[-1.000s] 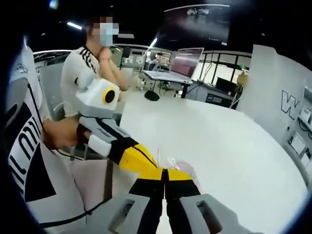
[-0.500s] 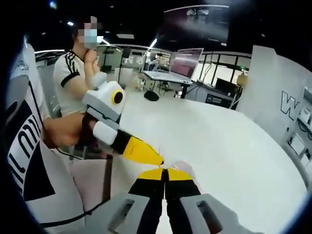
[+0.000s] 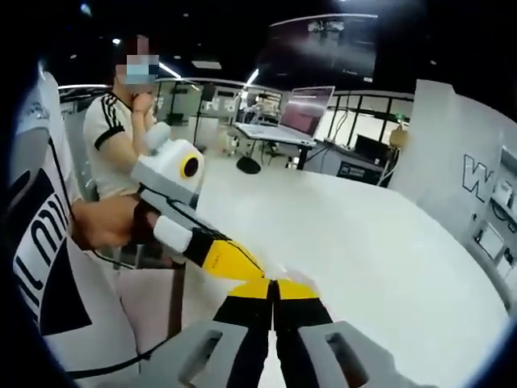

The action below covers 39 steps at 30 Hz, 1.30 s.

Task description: Open the resealable bag by pulling the two sides of the seal apart until the entire bag opening is separated and visibly accessible.

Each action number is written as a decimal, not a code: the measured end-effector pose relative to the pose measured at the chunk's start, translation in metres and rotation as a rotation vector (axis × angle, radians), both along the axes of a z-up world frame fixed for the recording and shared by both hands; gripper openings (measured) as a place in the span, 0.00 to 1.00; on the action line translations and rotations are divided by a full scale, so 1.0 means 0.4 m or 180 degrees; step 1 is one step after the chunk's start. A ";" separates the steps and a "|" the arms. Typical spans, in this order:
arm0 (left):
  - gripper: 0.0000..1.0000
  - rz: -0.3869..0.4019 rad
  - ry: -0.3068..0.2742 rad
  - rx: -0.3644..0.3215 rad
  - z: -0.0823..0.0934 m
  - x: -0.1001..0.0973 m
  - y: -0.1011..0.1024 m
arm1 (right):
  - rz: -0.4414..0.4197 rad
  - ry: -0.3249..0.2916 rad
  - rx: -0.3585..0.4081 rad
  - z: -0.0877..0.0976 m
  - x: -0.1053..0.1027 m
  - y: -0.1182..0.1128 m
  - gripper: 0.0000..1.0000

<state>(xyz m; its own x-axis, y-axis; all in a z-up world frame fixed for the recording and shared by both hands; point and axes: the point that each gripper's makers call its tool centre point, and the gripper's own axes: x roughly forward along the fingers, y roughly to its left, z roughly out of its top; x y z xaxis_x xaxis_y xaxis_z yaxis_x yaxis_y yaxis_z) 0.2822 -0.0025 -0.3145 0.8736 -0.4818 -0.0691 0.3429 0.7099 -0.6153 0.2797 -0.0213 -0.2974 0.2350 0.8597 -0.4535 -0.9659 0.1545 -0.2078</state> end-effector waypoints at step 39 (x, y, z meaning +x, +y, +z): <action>0.00 -0.0084 0.0041 -0.0247 0.001 -0.014 -0.016 | 0.0249 0.0093 -0.0179 -0.026 -0.023 0.016 0.02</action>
